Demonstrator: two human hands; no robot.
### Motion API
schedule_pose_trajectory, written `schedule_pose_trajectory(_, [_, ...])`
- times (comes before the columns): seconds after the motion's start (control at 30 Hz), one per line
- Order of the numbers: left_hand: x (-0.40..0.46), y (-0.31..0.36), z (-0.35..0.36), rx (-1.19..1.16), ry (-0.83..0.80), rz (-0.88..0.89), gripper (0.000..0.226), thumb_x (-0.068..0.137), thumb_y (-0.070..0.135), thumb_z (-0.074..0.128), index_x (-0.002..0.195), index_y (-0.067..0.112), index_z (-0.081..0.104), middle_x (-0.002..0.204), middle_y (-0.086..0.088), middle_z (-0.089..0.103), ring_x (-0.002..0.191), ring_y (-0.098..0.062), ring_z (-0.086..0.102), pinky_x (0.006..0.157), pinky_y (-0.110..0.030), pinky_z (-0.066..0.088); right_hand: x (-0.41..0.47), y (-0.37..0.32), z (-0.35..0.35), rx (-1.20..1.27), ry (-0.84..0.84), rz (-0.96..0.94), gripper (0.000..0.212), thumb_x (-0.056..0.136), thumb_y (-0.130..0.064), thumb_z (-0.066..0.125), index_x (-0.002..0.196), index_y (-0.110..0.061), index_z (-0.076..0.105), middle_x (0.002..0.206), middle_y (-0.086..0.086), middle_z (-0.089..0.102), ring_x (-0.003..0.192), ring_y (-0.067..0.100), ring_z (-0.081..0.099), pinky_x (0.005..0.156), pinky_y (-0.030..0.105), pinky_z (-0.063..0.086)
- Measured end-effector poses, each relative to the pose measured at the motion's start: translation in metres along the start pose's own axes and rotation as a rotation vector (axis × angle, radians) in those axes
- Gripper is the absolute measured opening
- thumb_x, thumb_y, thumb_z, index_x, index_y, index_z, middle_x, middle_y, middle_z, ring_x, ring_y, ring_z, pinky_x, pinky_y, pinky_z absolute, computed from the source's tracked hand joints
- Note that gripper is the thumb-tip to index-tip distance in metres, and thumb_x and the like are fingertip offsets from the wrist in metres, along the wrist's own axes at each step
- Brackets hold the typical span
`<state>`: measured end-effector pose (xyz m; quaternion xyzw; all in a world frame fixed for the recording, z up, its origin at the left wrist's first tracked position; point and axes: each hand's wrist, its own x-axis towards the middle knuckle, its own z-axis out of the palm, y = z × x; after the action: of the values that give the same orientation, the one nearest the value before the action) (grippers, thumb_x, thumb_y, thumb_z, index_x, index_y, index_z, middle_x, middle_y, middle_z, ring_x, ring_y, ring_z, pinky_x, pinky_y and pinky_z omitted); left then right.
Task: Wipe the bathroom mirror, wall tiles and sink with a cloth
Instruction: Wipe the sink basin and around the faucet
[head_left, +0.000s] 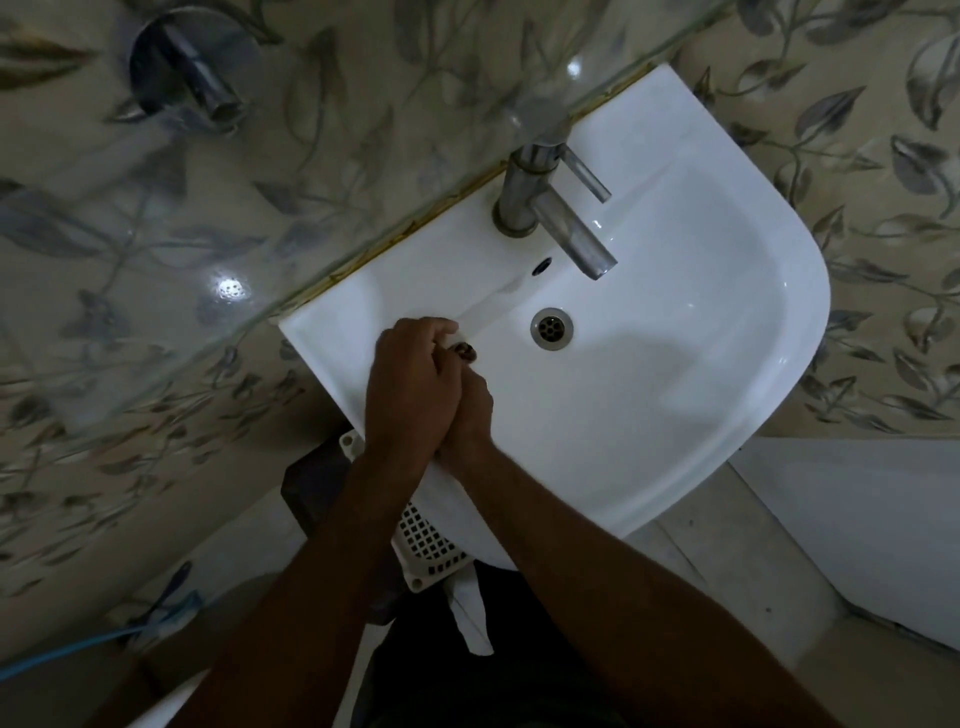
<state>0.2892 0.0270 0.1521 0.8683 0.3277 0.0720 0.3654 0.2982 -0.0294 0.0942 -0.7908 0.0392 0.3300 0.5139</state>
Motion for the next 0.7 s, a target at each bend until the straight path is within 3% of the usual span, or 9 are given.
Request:
schedule_pose_trajectory(0.13, [0.004, -0.011, -0.007, 0.017, 0.030, -0.004, 0.027, 0.096, 0.010, 0.056, 0.121, 0.019, 0.064, 0.122, 0.001, 0.064, 0.117, -0.014, 0.055, 0.092, -0.020, 0.042, -0.004, -0.001, 0.006, 0.061, 0.083, 0.005, 0.019, 0.095, -0.023, 0.055, 0.092, -0.023, 0.073, 0.085, -0.003, 0.075, 0.079, 0.015, 0.070, 0.071, 0.037, 0.057])
schedule_pose_trajectory(0.27, [0.008, -0.014, -0.005, 0.080, 0.089, -0.075, 0.023, 0.095, 0.015, 0.056, 0.115, 0.019, 0.065, 0.117, -0.001, 0.066, 0.114, -0.018, 0.057, 0.089, -0.023, 0.042, 0.004, -0.017, 0.003, 0.444, 0.161, 0.245, 0.023, 0.088, -0.017, 0.061, 0.069, -0.022, 0.072, 0.070, 0.006, 0.070, 0.069, 0.026, 0.067, 0.080, 0.057, 0.059])
schedule_pose_trajectory(0.33, [0.008, -0.009, -0.002, 0.094, 0.091, -0.100, 0.022, 0.093, 0.018, 0.057, 0.113, 0.020, 0.065, 0.113, 0.000, 0.065, 0.110, -0.018, 0.057, 0.087, -0.027, 0.044, 0.016, -0.033, -0.004, 0.683, 0.132, 0.382, 0.018, 0.097, -0.016, 0.054, 0.101, -0.010, 0.071, 0.087, 0.008, 0.071, 0.078, 0.026, 0.069, 0.091, 0.052, 0.059])
schedule_pose_trajectory(0.4, [0.010, -0.002, 0.002, 0.114, 0.047, -0.090, 0.022, 0.093, 0.020, 0.058, 0.115, 0.021, 0.063, 0.110, 0.001, 0.064, 0.106, -0.017, 0.056, 0.084, -0.027, 0.044, 0.021, -0.051, -0.022, 0.501, 0.076, 0.420, 0.031, 0.104, -0.023, 0.044, 0.123, -0.007, 0.062, 0.116, 0.009, 0.069, 0.104, 0.028, 0.069, 0.097, 0.038, 0.054])
schedule_pose_trajectory(0.43, [0.012, 0.002, 0.004, 0.124, 0.015, -0.070, 0.022, 0.094, 0.022, 0.058, 0.115, 0.020, 0.063, 0.109, 0.002, 0.064, 0.104, -0.016, 0.056, 0.084, -0.028, 0.046, 0.024, -0.060, -0.033, 0.436, 0.146, 0.444, 0.035, 0.105, -0.030, 0.041, 0.125, -0.009, 0.060, 0.126, 0.007, 0.066, 0.117, 0.026, 0.064, 0.098, 0.034, 0.050])
schedule_pose_trajectory(0.5, [0.017, 0.008, 0.010, 0.139, -0.042, -0.011, 0.021, 0.095, 0.024, 0.057, 0.114, 0.018, 0.063, 0.109, 0.000, 0.065, 0.102, -0.017, 0.058, 0.084, -0.032, 0.051, 0.039, -0.064, -0.048, 0.249, 0.188, 0.443, 0.041, 0.103, -0.038, 0.043, 0.126, -0.008, 0.059, 0.129, 0.010, 0.063, 0.123, 0.028, 0.059, 0.097, 0.033, 0.047])
schedule_pose_trajectory(0.57, [0.023, 0.013, 0.017, 0.157, -0.078, 0.052, 0.020, 0.096, 0.025, 0.057, 0.114, 0.018, 0.062, 0.111, -0.001, 0.064, 0.101, -0.015, 0.056, 0.083, -0.032, 0.052, 0.049, -0.062, -0.064, 0.605, 0.163, 0.359, 0.035, 0.097, -0.028, 0.049, 0.121, -0.004, 0.060, 0.112, 0.016, 0.066, 0.104, 0.033, 0.064, 0.084, 0.030, 0.055])
schedule_pose_trajectory(0.63, [0.029, 0.019, 0.022, 0.163, -0.099, 0.101, 0.022, 0.095, 0.025, 0.058, 0.116, 0.018, 0.061, 0.116, -0.002, 0.063, 0.105, -0.015, 0.053, 0.083, -0.028, 0.048, 0.063, -0.058, -0.065, 0.965, 0.276, 0.323, 0.015, 0.100, -0.019, 0.054, 0.100, -0.007, 0.063, 0.088, 0.007, 0.065, 0.079, 0.022, 0.065, 0.062, 0.025, 0.058])
schedule_pose_trajectory(0.7, [0.034, 0.026, 0.023, 0.133, -0.105, 0.115, 0.025, 0.096, 0.024, 0.056, 0.119, 0.016, 0.061, 0.118, -0.003, 0.063, 0.108, -0.017, 0.054, 0.087, -0.030, 0.048, 0.070, -0.053, -0.057, 1.004, 0.388, 0.359, 0.020, 0.099, -0.025, 0.062, 0.086, -0.010, 0.066, 0.082, 0.003, 0.068, 0.072, 0.014, 0.066, 0.062, 0.025, 0.058])
